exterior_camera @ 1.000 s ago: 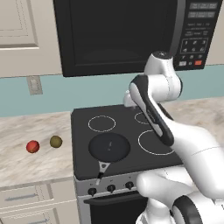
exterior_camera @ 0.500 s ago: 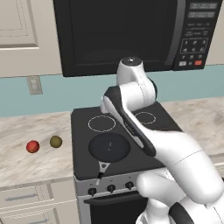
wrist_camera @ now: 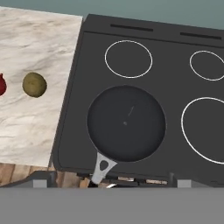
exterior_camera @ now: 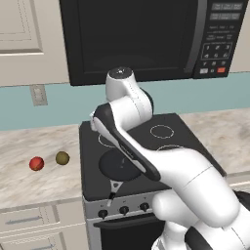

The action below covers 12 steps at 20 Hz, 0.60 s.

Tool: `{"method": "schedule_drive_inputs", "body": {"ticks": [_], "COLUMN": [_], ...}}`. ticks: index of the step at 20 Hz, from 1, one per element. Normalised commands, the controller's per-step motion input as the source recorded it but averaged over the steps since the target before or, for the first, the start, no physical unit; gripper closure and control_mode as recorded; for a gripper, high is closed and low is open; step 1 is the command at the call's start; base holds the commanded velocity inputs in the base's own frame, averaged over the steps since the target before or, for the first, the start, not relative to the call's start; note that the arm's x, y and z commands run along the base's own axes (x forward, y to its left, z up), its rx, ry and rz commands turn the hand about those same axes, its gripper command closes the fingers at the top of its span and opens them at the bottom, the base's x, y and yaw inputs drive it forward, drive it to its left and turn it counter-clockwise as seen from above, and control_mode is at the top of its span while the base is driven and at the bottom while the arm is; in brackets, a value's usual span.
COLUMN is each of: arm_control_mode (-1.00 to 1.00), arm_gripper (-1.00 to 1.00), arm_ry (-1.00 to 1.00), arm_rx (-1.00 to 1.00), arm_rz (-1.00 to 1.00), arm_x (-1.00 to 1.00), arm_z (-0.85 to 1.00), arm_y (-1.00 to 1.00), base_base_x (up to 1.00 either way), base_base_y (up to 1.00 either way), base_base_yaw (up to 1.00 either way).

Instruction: Put the potato and onion in the pan. Then turn on the front left burner and set the heat to medium.

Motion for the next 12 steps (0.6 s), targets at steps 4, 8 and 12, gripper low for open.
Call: {"method": "schedule_drive_inputs", "body": {"ticks": [4, 8, 12], "arm_control_mode": [-1.0, -1.0, -1.0], "arm_gripper": [-1.0, -1.0, -1.0], "arm_ry": [0.02, 0.05, 0.04], "arm_rx": [0.0, 0.0, 0.0], "arm_rz": [0.01, 0.04, 0.03], "arm_x": [-0.11, 0.0, 0.0], "arm_z": [0.0, 0.0, 0.0], "arm_y": [0.21, 0.08, 0.11], "base_base_x": [0.0, 0.0, 0.0], "base_base_y": [0.0, 0.0, 0.0], "base_base_yaw": [0.0, 0.0, 0.0]}}
